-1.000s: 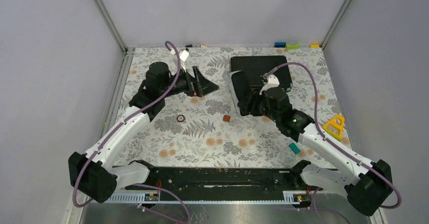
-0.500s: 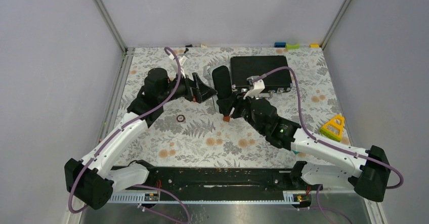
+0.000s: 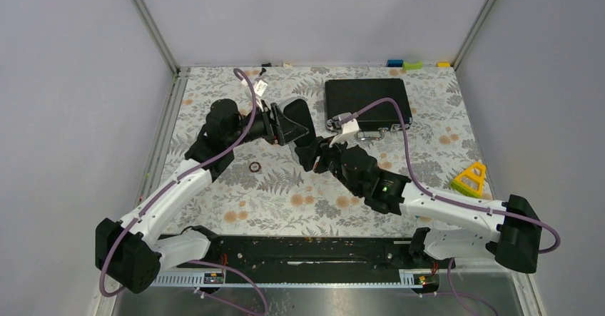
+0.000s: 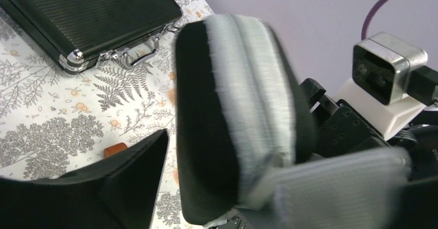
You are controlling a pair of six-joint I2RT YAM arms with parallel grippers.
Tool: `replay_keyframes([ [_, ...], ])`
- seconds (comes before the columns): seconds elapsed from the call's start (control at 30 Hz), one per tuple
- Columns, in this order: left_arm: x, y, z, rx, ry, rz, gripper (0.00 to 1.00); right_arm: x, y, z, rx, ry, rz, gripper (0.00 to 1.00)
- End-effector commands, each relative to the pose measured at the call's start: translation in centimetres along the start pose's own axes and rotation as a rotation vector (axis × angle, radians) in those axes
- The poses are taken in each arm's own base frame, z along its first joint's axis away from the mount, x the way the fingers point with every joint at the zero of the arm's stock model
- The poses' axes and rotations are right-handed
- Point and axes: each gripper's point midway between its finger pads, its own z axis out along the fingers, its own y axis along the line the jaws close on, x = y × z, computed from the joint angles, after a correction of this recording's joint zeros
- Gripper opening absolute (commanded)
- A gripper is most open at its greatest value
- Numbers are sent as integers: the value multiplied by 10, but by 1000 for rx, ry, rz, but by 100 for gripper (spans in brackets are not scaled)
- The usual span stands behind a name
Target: Open the umbrella
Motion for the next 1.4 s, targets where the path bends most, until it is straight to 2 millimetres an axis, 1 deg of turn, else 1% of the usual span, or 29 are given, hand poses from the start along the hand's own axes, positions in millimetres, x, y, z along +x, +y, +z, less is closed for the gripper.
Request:
replay_keyframes([
  [0.0,-16,-23,-7,92,-81,71,58,-68,35,-1,-75,-207,90,23],
  [0.07,-16,-30,-7,128,-70,83,39,-64,35,0,-72,-195,89,28],
  [0.13,-15,-34,-8,151,-60,95,31,-60,32,1,-59,-181,84,40],
  [0.17,-15,-36,-9,155,-61,106,26,-58,29,0,-50,-174,76,50],
  [0.23,-17,-37,-11,153,-71,129,17,-55,23,-3,-27,-158,51,66],
  [0.3,-19,-37,-14,135,-81,150,12,-52,15,-9,-6,-137,16,83],
  [0.33,-20,-37,-16,127,-85,160,10,-50,13,-13,-10,-113,-15,88],
  [0.37,-21,-38,-17,123,-87,169,9,-43,7,-17,-5,-60,-60,90],
  [0.43,-21,-43,-20,130,-90,185,9,-42,-10,-24,34,27,-103,95],
  [0.5,-16,-50,-23,141,-70,210,9,-38,-25,-33,14,139,-99,96],
  [0.53,-12,-54,-25,147,-55,235,8,-34,-25,-39,-42,187,-83,96],
  [0.57,-7,-58,-26,151,-35,266,8,-32,-21,-47,-120,222,-80,97],
  [0.67,14,-71,-34,171,64,406,9,-31,4,-81,-346,295,-153,98],
  [0.7,26,-75,-37,195,107,459,9,-31,13,-92,-407,312,-176,98],
  [0.77,55,-94,-47,312,193,563,10,-35,26,-111,-504,318,-204,98],
  [0.8,65,-103,-52,359,216,600,10,-38,32,-119,-544,307,-215,99],
  [0.87,79,-113,-58,422,248,649,10,-45,43,-132,-621,288,-231,100],
  [0.97,93,-116,-62,462,298,664,10,-51,61,-150,-743,266,-234,100],
  [1.07,104,-120,-61,490,334,663,9,-56,73,-161,-832,240,-237,100],
  [1.2,115,-121,-59,491,359,682,9,-56,82,-167,-902,244,-231,100],
  [1.27,119,-119,-57,478,371,692,9,-54,83,-163,-903,245,-207,100],
  [1.37,123,-116,-54,450,378,703,9,-48,74,-145,-849,218,-209,100],
])
